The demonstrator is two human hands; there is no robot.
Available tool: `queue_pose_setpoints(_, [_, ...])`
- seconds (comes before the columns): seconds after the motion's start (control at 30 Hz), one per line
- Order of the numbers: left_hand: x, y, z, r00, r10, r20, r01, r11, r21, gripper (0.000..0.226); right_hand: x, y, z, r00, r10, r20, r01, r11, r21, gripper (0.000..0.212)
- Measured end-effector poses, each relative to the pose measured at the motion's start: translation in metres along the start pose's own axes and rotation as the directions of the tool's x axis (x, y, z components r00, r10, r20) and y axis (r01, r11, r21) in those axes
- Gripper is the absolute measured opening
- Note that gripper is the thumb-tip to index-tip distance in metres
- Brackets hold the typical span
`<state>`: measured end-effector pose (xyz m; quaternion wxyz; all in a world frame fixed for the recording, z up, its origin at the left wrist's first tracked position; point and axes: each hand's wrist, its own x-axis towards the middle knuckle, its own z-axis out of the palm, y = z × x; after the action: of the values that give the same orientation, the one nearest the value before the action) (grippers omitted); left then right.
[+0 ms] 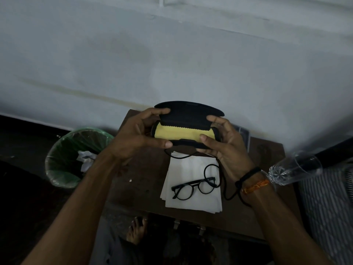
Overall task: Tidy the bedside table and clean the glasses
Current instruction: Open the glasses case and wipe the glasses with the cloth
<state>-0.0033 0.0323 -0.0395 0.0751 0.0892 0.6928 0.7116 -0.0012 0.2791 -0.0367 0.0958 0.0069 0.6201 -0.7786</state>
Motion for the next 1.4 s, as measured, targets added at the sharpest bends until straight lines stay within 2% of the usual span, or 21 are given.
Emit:
queue_pose_setpoints(0.07, [0.001,-0.002,0.000,1.000,-0.016,-0.010,0.016,1.000,-0.003,0.081,-0.001,-0.001,-0.001,0.997,0.023,-0.067,-0.024,1.000,-0.017,0.048])
queue_pose_setpoints(0.13, [0.002,-0.005,-0.002,0.999,-0.016,-0.033,0.017,1.000,0.019,0.081,-0.003,-0.001,-0.005,0.969,0.047,-0.243,-0.070,0.994,-0.089,0.033])
queue_pose_setpoints(0.2, [0.003,-0.006,-0.005,0.997,-0.012,-0.072,0.014,1.000,0.024,0.082,-0.007,0.001,-0.010,0.897,-0.041,-0.441,-0.075,0.967,-0.242,0.020])
queue_pose_setpoints(0.23, [0.003,-0.006,-0.006,0.996,-0.010,-0.089,0.012,1.000,0.026,0.083,-0.010,0.002,-0.014,0.873,-0.145,-0.465,-0.054,0.920,-0.389,0.016])
queue_pose_setpoints(0.27, [0.003,-0.007,-0.007,0.995,-0.009,-0.100,0.012,1.000,0.029,0.084,-0.014,0.003,-0.020,0.881,-0.260,-0.396,-0.017,0.818,-0.575,0.016])
queue_pose_setpoints(0.3, [0.004,-0.007,-0.007,0.994,-0.013,-0.105,0.016,0.999,0.031,0.084,-0.019,0.004,-0.023,0.917,-0.322,-0.235,0.047,0.673,-0.738,0.015])
queue_pose_setpoints(0.33, [0.005,-0.008,-0.008,0.994,-0.019,-0.109,0.022,0.999,0.033,0.085,-0.024,0.006,-0.022,0.956,-0.290,-0.039,0.128,0.535,-0.835,0.013])
queue_pose_setpoints(0.37, [0.005,-0.009,-0.008,0.993,-0.025,-0.114,0.030,0.999,0.039,0.085,-0.028,0.010,-0.020,0.976,-0.182,0.123,0.193,0.444,-0.875,0.008])
queue_pose_setpoints(0.4, [0.005,-0.010,-0.007,0.992,-0.030,-0.120,0.036,0.998,0.051,0.085,-0.030,0.015,-0.018,0.971,-0.051,0.234,0.236,0.383,-0.893,0.002])
queue_pose_setpoints(0.43, [0.006,-0.011,-0.007,0.992,-0.033,-0.124,0.041,0.997,0.067,0.085,-0.031,0.022,-0.016,0.952,0.046,0.302,0.273,0.315,-0.909,0.005])
queue_pose_setpoints(0.53, [0.006,-0.012,-0.007,0.992,-0.034,-0.121,0.047,0.993,0.106,0.085,-0.030,0.042,-0.012,0.924,0.200,0.326,0.311,0.104,-0.945,0.025])
queue_pose_setpoints(0.67, [0.006,-0.012,-0.010,0.990,-0.019,-0.140,0.037,0.992,0.124,0.085,-0.028,0.052,-0.009,0.914,0.261,0.309,0.316,0.017,-0.949,0.024])
queue_pose_setpoints(0.77, [0.006,-0.013,-0.012,0.990,-0.014,-0.140,0.032,0.991,0.126,0.085,-0.027,0.056,-0.009,0.931,0.243,0.273,0.275,0.025,-0.961,0.018])
queue_pose_setpoints(0.87, [0.006,-0.013,-0.012,0.992,-0.001,-0.127,0.020,0.988,0.150,0.085,-0.024,0.051,-0.008,0.946,0.202,0.252,0.237,0.093,-0.967,0.011])
queue_pose_setpoints(0.97, [0.007,-0.015,-0.011,0.992,-0.005,-0.126,0.023,0.989,0.147,0.085,-0.024,0.034,-0.004,0.963,0.100,0.250,0.215,0.275,-0.937,0.002])
queue_pose_setpoints(1.1, [0.007,-0.018,-0.010,0.995,-0.008,-0.104,0.025,0.985,0.168,0.084,-0.021,0.011,-0.001,0.981,0.042,0.189,0.139,0.527,-0.838,0.005])
queue_pose_setpoints(1.2, [0.007,-0.018,-0.009,0.995,-0.007,-0.095,0.024,0.984,0.176,0.083,-0.019,0.003,0.002,0.989,-0.041,0.144,0.126,0.746,-0.654,0.012])
queue_pose_setpoints(1.27, [0.007,-0.017,-0.009,0.996,-0.007,-0.088,0.022,0.986,0.166,0.084,-0.018,-0.001,0.004,0.990,-0.114,0.088,0.143,0.838,-0.527,0.012])
queue_pose_setpoints(1.33, [0.006,-0.016,-0.010,0.997,-0.004,-0.071,0.016,0.985,0.173,0.085,-0.016,-0.002,0.008,0.968,-0.250,0.011,0.222,0.835,-0.503,0.012])
queue_pose_setpoints(1.4, [0.005,-0.014,-0.009,0.999,-0.002,-0.046,0.010,0.985,0.173,0.086,-0.011,0.001,0.012,0.907,-0.418,-0.049,0.301,0.726,-0.618,0.014])
